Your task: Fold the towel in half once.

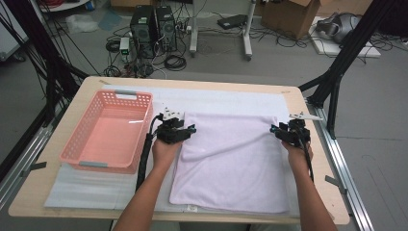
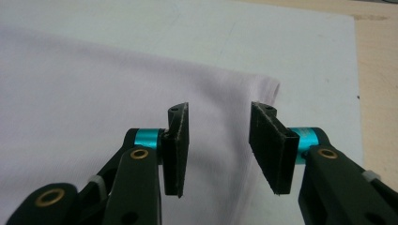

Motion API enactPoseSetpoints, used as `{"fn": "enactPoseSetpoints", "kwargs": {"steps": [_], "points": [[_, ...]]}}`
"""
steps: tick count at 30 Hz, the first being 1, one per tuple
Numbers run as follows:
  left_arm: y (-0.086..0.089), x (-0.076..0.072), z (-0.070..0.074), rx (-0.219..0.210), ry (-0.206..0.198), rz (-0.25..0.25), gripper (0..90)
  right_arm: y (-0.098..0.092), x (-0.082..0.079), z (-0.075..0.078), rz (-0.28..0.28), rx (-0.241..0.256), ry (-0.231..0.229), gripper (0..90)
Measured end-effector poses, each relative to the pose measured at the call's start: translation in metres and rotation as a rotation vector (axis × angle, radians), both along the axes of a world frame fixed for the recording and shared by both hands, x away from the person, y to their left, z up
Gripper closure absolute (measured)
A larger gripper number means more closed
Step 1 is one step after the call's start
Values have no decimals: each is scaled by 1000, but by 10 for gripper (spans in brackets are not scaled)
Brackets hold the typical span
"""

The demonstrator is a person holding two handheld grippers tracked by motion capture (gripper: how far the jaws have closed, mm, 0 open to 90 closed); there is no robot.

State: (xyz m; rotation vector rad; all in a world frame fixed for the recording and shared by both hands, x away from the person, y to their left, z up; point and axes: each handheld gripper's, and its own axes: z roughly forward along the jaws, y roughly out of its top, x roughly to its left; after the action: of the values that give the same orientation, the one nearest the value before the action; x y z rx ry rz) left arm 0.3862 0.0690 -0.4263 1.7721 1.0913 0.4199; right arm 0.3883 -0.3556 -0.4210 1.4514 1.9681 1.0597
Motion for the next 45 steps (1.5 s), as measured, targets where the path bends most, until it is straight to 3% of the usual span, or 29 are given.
{"fn": "enactPoseSetpoints", "kwargs": {"steps": [2,10,16,21,26,30,32,33,35,36,37,39,41,44,45], "points": [[-2,-9,2,-20,-49,-4,482,-3,-13,1,12,-5,-1,568],[0,-46,6,-47,-48,-43,471,-9,-64,5,83,-42,27,543],[10,-84,1,-75,-43,-61,468,-13,-110,-1,101,-38,44,543],[21,-122,-7,-38,-23,-70,478,-15,-152,-7,118,-31,37,561],[34,-155,-16,9,31,-59,483,-19,-184,-14,131,28,43,573],[41,-170,-26,9,93,-56,481,-14,-199,-14,162,57,68,572],[40,-174,-30,8,118,-73,487,-9,-205,-16,178,45,89,571],[40,-178,-31,15,99,-74,493,-6,-207,-18,184,18,106,573],[39,-183,-30,33,105,-61,603,-1,-210,-23,182,-33,135,598],[39,-184,-30,22,133,-74,731,-1,-212,-24,176,-37,125,680],[39,-186,-30,20,137,-69,831,-1,-213,-22,191,-19,142,845],[39,-194,-28,23,148,-74,849,-1,-214,-21,204,-38,142,858],[42,-202,-27,1,157,-78,848,-6,-217,-17,178,-65,135,861],[44,-213,-29,-8,150,-102,816,-17,-222,-16,153,-36,143,846],[45,-215,-30,-8,133,-108,750,-18,-223,-16,155,-26,150,782]]}}
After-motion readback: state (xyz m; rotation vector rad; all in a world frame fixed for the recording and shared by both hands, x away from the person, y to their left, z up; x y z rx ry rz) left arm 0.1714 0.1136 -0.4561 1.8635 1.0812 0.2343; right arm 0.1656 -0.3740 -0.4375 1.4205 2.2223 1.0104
